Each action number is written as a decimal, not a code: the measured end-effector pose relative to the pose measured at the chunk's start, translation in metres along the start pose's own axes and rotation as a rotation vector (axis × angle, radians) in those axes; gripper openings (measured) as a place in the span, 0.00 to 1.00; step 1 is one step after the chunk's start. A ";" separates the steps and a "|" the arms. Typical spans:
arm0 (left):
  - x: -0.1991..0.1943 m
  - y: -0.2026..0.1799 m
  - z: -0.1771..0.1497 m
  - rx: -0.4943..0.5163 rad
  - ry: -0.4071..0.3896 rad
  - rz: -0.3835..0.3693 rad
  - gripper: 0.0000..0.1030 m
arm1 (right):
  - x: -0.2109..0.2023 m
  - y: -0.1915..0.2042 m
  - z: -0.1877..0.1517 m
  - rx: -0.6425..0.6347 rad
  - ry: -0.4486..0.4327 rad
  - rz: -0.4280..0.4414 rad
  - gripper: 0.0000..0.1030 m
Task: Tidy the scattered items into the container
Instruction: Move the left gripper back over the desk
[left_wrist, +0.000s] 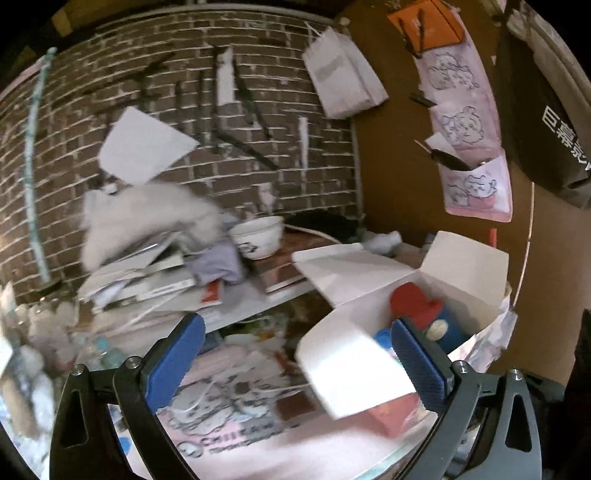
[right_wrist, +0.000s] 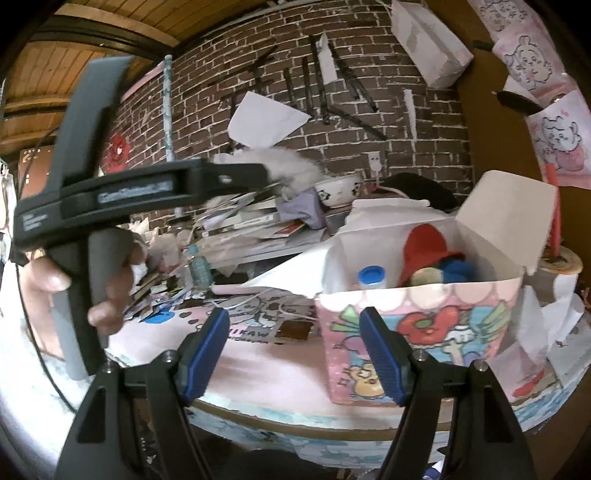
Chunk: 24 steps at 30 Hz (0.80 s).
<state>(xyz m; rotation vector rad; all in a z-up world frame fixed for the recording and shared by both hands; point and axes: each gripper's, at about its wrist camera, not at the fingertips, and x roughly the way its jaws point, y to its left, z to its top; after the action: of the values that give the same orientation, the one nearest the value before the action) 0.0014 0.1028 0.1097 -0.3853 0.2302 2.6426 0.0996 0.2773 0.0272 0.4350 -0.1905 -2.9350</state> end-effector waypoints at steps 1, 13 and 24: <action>-0.003 0.004 -0.003 -0.002 0.000 0.012 0.98 | 0.003 0.003 0.000 -0.003 0.004 0.007 0.68; -0.037 0.054 -0.052 -0.062 0.030 0.152 0.99 | 0.037 0.042 -0.009 -0.052 0.075 0.086 0.68; -0.074 0.101 -0.113 -0.168 0.054 0.315 0.99 | 0.094 0.083 -0.021 -0.142 0.164 -0.001 0.68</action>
<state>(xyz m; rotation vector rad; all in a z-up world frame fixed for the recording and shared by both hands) 0.0440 -0.0425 0.0356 -0.5132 0.0907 2.9747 0.0293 0.1767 -0.0061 0.6490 0.0393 -2.8710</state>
